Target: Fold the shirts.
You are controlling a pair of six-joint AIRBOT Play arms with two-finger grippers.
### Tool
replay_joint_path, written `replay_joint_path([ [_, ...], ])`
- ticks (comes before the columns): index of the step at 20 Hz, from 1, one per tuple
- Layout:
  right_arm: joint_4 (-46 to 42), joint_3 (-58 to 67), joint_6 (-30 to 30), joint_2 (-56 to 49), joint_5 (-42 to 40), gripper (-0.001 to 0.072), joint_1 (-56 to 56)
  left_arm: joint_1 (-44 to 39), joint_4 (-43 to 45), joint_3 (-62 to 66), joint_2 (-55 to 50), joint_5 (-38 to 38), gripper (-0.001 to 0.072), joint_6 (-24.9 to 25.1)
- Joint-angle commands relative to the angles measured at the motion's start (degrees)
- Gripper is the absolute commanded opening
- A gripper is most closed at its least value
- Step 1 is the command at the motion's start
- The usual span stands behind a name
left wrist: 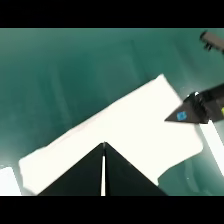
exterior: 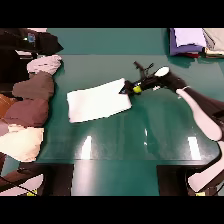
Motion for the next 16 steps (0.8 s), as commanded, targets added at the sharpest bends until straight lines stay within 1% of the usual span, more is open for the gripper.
replay_joint_path([
  [1,-9.4,-4.2,2.3,9.6,-0.8,0.0015,-8.3,-3.8,0.2,0.0,0.0,0.0,0.0027,0.0],
  [3,-12.5,-9.0,2.5,16.6,-1.2,0.0015,-17.2,-5.4,0.2,0.0,0.0,0.0,0.0027,0.0],
  [6,-15.2,-15.0,3.1,26.0,-1.5,0.0015,-33.9,-7.5,0.2,0.0,0.0,0.2,0.0027,-0.1],
  [9,-16.2,-19.7,3.5,32.6,-2.6,0.0014,-50.9,-8.8,0.2,0.0,0.0,0.8,0.0027,-0.7],
  [11,-16.2,-23.1,3.5,35.8,-3.2,0.0015,-61.3,-9.1,0.2,0.0,0.0,1.7,0.0027,-2.1],
  [13,-16.2,-25.9,3.4,37.4,-3.2,0.0015,-68.5,-9.1,0.0,0.0,0.0,1.8,0.0027,-2.1],
  [16,-16.2,-30.0,3.4,39.0,-2.8,0.0014,-74.1,-9.1,0.0,0.0,0.0,1.4,0.0027,-2.1],
])
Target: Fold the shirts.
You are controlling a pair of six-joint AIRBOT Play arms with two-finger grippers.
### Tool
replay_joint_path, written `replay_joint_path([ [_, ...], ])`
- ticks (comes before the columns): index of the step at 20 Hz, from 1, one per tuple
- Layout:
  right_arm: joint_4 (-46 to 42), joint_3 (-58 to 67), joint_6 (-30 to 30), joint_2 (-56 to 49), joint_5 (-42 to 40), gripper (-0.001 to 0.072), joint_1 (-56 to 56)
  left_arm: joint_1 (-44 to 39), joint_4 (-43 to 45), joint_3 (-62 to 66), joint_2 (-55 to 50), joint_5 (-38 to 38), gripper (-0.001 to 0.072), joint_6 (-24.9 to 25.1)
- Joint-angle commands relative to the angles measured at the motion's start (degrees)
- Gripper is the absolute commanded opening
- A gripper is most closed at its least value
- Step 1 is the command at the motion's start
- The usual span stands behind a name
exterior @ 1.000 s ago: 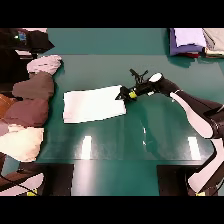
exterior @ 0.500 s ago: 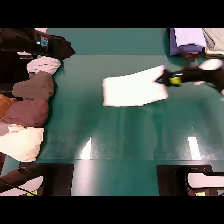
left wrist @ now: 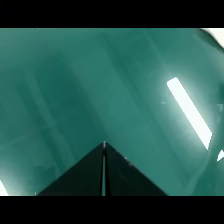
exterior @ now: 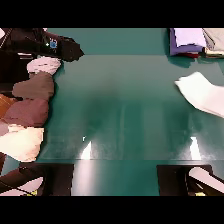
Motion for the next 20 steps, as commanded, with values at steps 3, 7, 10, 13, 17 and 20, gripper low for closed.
replay_joint_path([
  [3,-0.3,-8.7,0.1,5.4,0.4,0.0015,-7.3,-0.2,-0.1,0.0,0.0,-0.4,0.0027,-0.3],
  [7,-2.2,-13.6,0.1,10.3,4.7,0.0062,-1.9,-0.2,0.0,0.0,0.0,-0.5,0.0027,-0.1],
  [10,-14.0,-13.5,0.1,14.2,5.5,0.0532,1.1,-0.2,0.0,0.0,0.0,-1.7,0.0027,0.0],
  [13,-22.1,-10.6,0.2,18.6,6.9,0.0532,-0.5,-0.2,0.0,0.0,0.0,-2.7,0.0028,-0.1],
  [17,-16.0,-6.6,0.2,21.7,9.3,0.0532,1.4,-0.2,0.0,0.0,0.0,-2.2,0.0028,-0.1],
  [20,-9.8,-4.9,1.1,20.7,10.0,0.0531,10.6,-0.2,0.0,0.0,0.0,-3.6,0.0028,-0.1],
])
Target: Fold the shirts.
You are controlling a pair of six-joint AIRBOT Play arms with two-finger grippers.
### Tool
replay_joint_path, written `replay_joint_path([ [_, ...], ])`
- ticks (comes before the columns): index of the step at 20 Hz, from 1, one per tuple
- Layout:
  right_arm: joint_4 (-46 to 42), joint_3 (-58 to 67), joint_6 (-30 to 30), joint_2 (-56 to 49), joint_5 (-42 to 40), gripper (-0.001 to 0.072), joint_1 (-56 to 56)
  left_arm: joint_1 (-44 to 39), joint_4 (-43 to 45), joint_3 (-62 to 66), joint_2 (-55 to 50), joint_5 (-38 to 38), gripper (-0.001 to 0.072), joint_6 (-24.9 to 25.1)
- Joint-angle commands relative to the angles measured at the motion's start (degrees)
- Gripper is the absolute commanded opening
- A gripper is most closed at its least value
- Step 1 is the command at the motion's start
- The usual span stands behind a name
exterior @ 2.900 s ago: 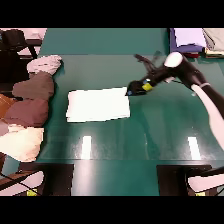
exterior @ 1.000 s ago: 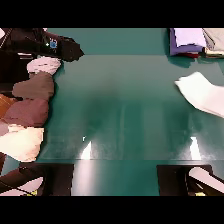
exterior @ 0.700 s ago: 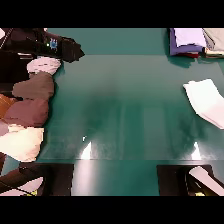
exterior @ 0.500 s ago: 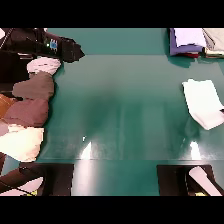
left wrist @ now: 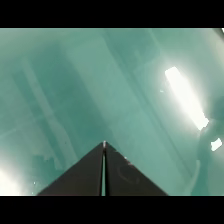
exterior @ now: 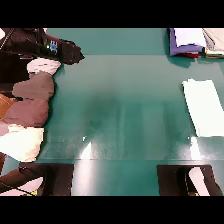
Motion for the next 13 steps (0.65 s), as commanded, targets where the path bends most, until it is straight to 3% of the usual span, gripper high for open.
replay_joint_path([
  [1,6.1,2.3,1.5,-0.3,1.3,0.0531,9.9,0.0,-0.2,0.0,0.0,-0.3,0.0028,0.0],
  [3,6.2,3.6,1.6,-1.9,1.6,0.0526,18.4,0.0,-0.3,0.0,0.0,0.4,0.0027,0.0],
  [4,5.9,4.6,1.6,-2.8,1.9,0.0479,22.2,0.0,-0.3,0.0,0.0,0.7,0.0028,0.0],
  [5,5.2,5.8,1.6,-4.1,2.4,0.0358,26.2,0.0,-0.3,0.0,0.0,1.1,0.0028,0.0],
  [6,5.2,6.8,1.6,-5.2,2.5,0.0137,29.5,0.0,-0.3,0.0,0.0,1.4,0.0027,0.0],
  [7,5.2,7.9,1.6,-6.3,2.5,0.0015,32.7,0.0,-0.3,0.0,0.0,1.5,0.0027,0.0],
  [13,5.2,11.8,1.6,-10.3,2.5,0.0015,43.7,0.0,-0.4,0.0,0.0,1.5,0.0027,0.0],
])
